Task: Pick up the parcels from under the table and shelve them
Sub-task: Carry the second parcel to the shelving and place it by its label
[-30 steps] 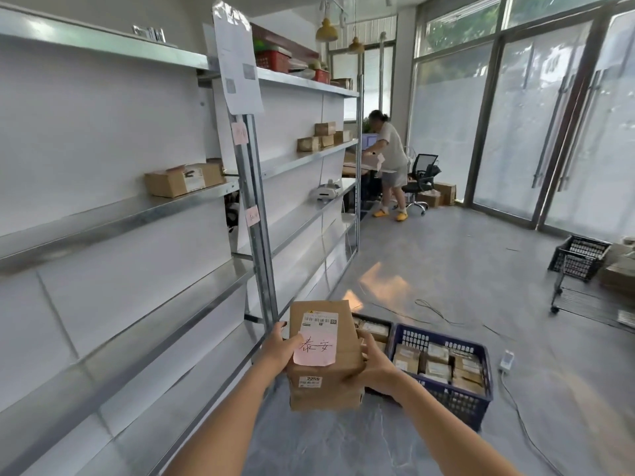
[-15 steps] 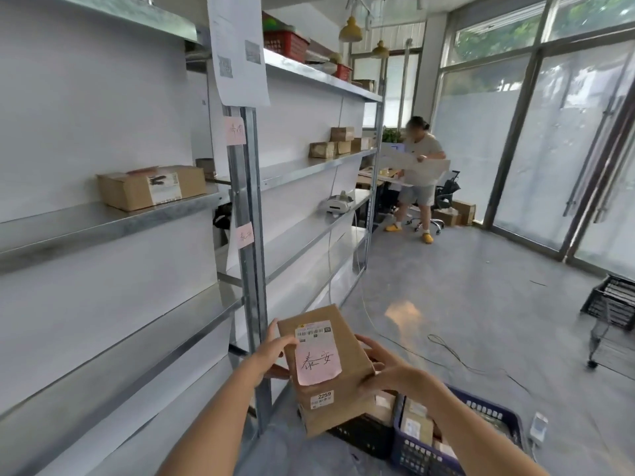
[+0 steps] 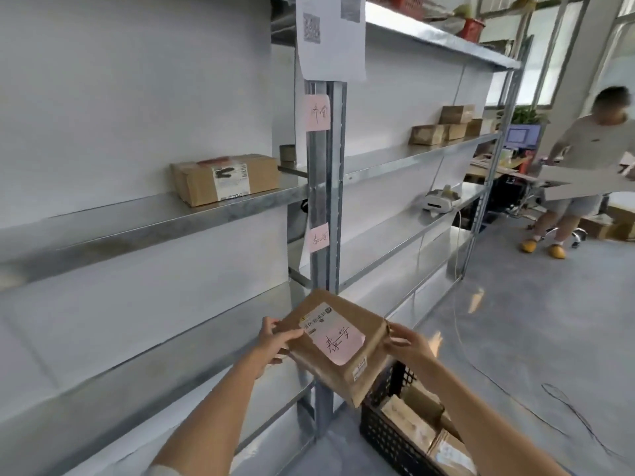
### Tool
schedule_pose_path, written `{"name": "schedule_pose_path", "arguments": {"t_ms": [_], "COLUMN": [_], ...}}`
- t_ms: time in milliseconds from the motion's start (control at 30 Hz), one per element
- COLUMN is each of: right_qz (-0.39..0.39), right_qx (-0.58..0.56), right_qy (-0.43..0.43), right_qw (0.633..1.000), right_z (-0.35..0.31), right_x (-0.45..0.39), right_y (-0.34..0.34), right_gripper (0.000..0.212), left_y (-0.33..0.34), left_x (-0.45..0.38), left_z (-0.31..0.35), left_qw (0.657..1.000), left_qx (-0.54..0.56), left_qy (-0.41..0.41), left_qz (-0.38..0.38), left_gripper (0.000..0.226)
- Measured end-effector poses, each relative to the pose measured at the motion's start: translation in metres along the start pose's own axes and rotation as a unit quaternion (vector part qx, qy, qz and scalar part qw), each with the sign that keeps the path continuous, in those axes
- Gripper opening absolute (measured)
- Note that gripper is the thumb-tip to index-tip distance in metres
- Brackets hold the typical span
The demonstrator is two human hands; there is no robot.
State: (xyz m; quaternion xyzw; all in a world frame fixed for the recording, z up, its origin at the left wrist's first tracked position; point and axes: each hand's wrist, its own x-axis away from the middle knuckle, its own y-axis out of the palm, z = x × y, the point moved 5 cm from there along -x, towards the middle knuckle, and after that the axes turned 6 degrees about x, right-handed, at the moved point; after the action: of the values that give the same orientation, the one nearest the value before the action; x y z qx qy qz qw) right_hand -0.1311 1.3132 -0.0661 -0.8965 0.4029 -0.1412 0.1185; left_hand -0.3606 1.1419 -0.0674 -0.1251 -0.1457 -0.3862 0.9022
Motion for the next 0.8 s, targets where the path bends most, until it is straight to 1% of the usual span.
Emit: {"name": "schedule_pose_path", "arguments": {"t_ms": [100, 233, 367, 467, 533, 600, 633, 700, 767, 800], "right_qz": [-0.031, -0.086, -0.162, -0.214, -0.250, -0.287, -0.305, -0.346, -0.384, -0.399], "right_qx": [-0.017, -0.026, -0.038, -0.032, -0.015, -0.012, -0.007, 0.012, 0.034, 0.051], "right_qy": [-0.004, -0.009, -0.004, -0.006, -0.005, 0.004, 0.008, 0.010, 0.006, -0.005], "right_qw": [0.999, 0.996, 0.986, 0.976, 0.968, 0.958, 0.952, 0.938, 0.923, 0.916], "right_z": [-0.015, -0.043, -0.070, -0.083, -0.090, -0.095, -0.098, -0.102, -0.104, -0.104], "right_x": [-0.045, -0.102, -0.150, -0.184, -0.201, -0.214, -0.219, -0.227, -0.235, -0.239], "right_y": [0.021, 0.053, 0.082, 0.101, 0.115, 0.128, 0.133, 0.142, 0.150, 0.155], "right_gripper": [0.044, 0.046, 0.053, 0.050, 0.044, 0.043, 0.044, 0.049, 0.063, 0.075], "left_y": [-0.026, -0.051, -0.069, -0.076, -0.080, -0.082, -0.081, -0.077, -0.076, -0.076], "left_x": [-0.020, -0.035, -0.042, -0.044, -0.046, -0.050, -0.051, -0.056, -0.063, -0.067], "left_z": [0.002, 0.010, 0.009, 0.009, 0.008, 0.006, 0.006, 0.008, 0.009, 0.009], "left_qw": [0.998, 0.996, 0.992, 0.984, 0.977, 0.972, 0.970, 0.963, 0.953, 0.948], "left_qx": [-0.030, 0.008, 0.011, 0.027, 0.031, 0.022, 0.016, 0.000, -0.024, -0.025], "left_qy": [0.007, 0.014, -0.012, -0.026, -0.034, -0.044, -0.048, -0.052, -0.055, -0.056], "left_qz": [0.051, 0.088, 0.125, 0.173, 0.207, 0.230, 0.240, 0.264, 0.296, 0.312], "left_gripper": [0.054, 0.058, 0.060, 0.070, 0.083, 0.095, 0.094, 0.080, 0.068, 0.063]}}
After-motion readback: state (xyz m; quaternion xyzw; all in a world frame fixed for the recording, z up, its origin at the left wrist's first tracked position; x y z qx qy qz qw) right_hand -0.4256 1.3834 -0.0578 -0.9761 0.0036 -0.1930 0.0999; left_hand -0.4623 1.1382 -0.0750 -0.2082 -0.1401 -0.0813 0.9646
